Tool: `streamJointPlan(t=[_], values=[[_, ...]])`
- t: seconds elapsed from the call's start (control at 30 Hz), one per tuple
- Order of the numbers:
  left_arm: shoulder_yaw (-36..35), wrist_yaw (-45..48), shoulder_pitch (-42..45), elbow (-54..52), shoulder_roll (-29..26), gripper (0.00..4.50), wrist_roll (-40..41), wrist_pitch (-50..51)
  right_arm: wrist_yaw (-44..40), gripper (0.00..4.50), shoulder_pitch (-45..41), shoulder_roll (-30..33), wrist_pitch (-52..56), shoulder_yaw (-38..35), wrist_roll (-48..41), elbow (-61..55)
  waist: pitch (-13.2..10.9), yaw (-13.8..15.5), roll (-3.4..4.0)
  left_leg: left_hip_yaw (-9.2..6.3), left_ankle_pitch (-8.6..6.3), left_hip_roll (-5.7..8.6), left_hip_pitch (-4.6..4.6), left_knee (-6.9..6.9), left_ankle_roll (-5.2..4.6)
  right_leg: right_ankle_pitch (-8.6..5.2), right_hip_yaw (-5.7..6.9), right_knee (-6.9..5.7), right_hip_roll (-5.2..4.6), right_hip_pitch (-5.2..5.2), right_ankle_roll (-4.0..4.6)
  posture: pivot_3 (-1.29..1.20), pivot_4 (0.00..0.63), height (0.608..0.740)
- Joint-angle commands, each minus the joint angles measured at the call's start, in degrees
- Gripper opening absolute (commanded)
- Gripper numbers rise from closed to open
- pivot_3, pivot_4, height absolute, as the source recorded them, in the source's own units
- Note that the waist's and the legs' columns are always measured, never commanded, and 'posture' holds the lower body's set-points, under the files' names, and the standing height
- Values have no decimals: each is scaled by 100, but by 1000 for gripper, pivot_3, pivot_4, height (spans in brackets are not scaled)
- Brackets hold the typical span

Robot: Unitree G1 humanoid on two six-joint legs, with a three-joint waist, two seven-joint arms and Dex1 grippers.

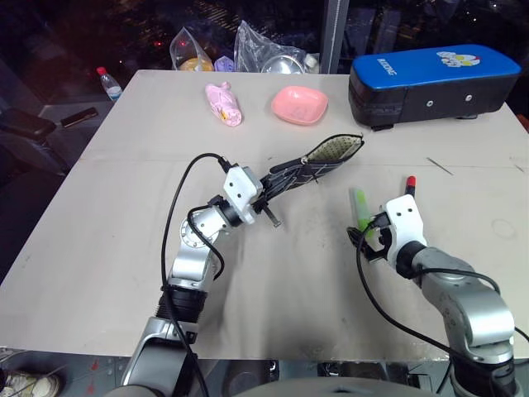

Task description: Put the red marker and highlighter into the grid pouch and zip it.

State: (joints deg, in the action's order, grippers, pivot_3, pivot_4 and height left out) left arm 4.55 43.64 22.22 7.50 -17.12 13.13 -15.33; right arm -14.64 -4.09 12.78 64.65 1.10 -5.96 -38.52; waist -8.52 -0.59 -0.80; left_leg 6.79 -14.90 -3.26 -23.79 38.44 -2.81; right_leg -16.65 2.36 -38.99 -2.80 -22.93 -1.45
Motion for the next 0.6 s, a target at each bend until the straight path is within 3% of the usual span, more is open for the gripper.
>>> streamJointPlan(t=[0.03, 0.17, 0.33, 0.43, 0.5, 0.6], values=[[-29, 24, 56, -138, -30, 0, 18, -40, 315, 4451, 48, -526, -17, -234, -144, 32, 2, -7, 0, -2, 1, -1, 0, 0, 2, 0, 0, 0, 2, 0, 0, 0, 150, 740], [-13, 22, 32, -191, -47, 0, -5, -28, 391, 3254, 55, -667, -20, -271, -184, 67, 5, -13, -5, -2, 3, -2, 2, -1, 6, 0, -4, 0, 7, 0, 0, 0, 150, 740], [-2, 10, -66, -357, -69, 0, 19, 78, 50, 782, -1, 317, 190, 15, -200, -294, 5, -14, -6, -2, 3, -2, 2, -1, 5, 0, -5, 1, 7, 0, 0, 0, 150, 740], [6, 71, -87, -411, -99, 0, 55, 154, -333, 749, -364, 923, 373, -242, -428, -522, 5, -13, -5, -6, 3, -2, 0, -1, 5, 0, -4, 1, 8, 0, 0, 0, 150, 740], [25, 119, -76, -433, -113, 0, 77, 217, -1021, 749, -661, 1767, 145, -384, -679, -619, 1, -15, 0, -3, 3, -1, 0, 1, 4, 0, -8, 1, 7, 0, 1, 0, 150, 740], [77, 226, -29, -460, -142, 0, 81, 287, -2539, 749, -877, 3514, -736, -602, -971, -626, -5, 0, 7, -12, 1, 2, -3, 6, 2, -1, -1, 4, 7, 3, 0, 0, 150, 740]])
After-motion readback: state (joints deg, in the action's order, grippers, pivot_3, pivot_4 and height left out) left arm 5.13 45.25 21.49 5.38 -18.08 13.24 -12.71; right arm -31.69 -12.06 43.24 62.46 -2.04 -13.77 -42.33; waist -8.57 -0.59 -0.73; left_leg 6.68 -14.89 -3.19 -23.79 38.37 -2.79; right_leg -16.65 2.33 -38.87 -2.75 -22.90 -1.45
